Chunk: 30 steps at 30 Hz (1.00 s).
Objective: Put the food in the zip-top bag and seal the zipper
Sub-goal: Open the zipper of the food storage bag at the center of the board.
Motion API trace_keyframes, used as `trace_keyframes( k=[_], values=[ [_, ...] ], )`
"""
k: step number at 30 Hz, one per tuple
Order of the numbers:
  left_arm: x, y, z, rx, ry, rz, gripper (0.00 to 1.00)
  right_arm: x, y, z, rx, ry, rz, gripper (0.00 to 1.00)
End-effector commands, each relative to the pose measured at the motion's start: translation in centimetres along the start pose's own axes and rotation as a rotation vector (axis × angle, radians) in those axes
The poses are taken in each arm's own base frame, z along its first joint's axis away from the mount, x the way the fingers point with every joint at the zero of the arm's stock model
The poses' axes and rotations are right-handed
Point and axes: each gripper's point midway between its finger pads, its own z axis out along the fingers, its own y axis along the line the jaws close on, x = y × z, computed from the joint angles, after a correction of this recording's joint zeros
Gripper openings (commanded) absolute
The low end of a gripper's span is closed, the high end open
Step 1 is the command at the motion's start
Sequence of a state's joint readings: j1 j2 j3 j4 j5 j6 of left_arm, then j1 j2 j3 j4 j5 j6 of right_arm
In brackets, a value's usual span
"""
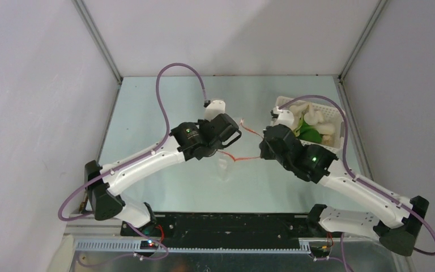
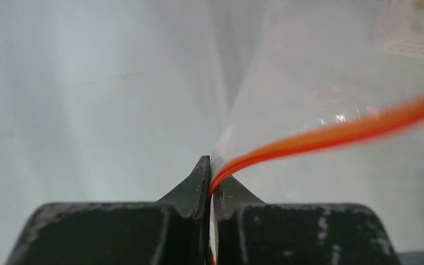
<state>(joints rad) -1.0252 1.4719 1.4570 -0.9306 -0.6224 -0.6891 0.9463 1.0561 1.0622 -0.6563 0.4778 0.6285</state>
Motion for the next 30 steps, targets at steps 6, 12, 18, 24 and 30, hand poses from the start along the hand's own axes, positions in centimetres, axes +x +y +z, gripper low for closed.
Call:
trace_keyframes(
  k=[6,12,18,24,30],
  values=[
    [-1.6,7.6,-1.7,-0.261,-0.089,-0.014,0.0,0.5,-9.1,-0.9,0.201,-0.003,0.111,0.0],
    [-2.5,6.1,-2.2,-0.15,-0.106,-0.023,0.0,1.0,-7.3,0.1,0.073,0.017,0.143,0.0],
    [-3.2,2.7,-2.5,0.012,-0.103,-0.015,0.0,1.3,-2.7,2.6,-0.095,0.068,0.141,0.04],
    [-3.3,1.2,-2.3,0.063,-0.095,-0.009,0.0,1.6,-0.3,5.1,-0.161,0.078,0.118,0.25],
    [-3.3,0.6,0.0,-0.054,-0.04,0.022,0.0,-1.1,1.1,5.2,-0.233,-0.025,0.09,0.73]
  ],
)
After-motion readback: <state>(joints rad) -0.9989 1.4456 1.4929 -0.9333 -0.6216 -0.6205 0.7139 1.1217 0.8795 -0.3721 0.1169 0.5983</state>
